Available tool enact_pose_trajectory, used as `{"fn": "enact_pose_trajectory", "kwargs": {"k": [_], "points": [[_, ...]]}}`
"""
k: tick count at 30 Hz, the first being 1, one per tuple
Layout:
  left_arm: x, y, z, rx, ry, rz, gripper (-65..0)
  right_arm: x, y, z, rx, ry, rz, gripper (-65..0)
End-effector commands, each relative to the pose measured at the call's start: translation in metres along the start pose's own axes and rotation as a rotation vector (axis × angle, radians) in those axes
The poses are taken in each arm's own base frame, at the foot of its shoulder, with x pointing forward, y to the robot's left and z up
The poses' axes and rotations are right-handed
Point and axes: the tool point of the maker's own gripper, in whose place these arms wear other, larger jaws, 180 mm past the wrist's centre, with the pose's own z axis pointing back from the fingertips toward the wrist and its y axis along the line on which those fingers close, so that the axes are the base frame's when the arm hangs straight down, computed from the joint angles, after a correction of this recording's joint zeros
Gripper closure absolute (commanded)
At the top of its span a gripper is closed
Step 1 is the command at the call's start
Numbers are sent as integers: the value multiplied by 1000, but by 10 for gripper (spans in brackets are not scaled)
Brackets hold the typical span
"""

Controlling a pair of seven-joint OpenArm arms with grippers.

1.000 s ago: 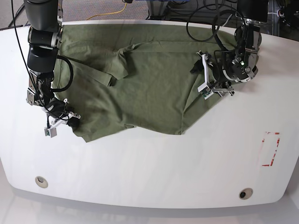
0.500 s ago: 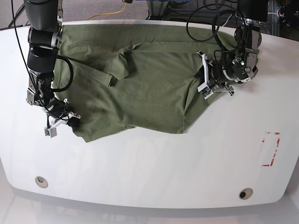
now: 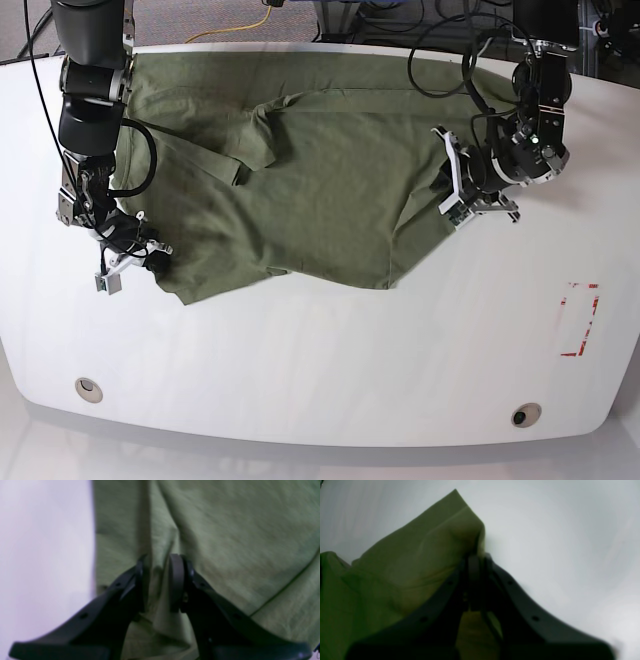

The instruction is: Layout the t-shirt on the table in an organized manner, then fold the t-shirt properly

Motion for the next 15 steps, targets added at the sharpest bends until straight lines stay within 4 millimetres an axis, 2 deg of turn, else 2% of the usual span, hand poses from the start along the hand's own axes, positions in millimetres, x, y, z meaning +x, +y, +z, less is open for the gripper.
{"fn": "enact_pose_trajectory", "kwargs": {"k": [1,4,15], "points": [[13,4,4,9,-41,-15,-61,22,0,4,3,-41,20,-6],[14,4,5,10,-42,-16,-3,22,0,4,3,-41,20,-6],[14,5,4,12,-42,-15,0,22,0,4,3,-41,20,-6]]}}
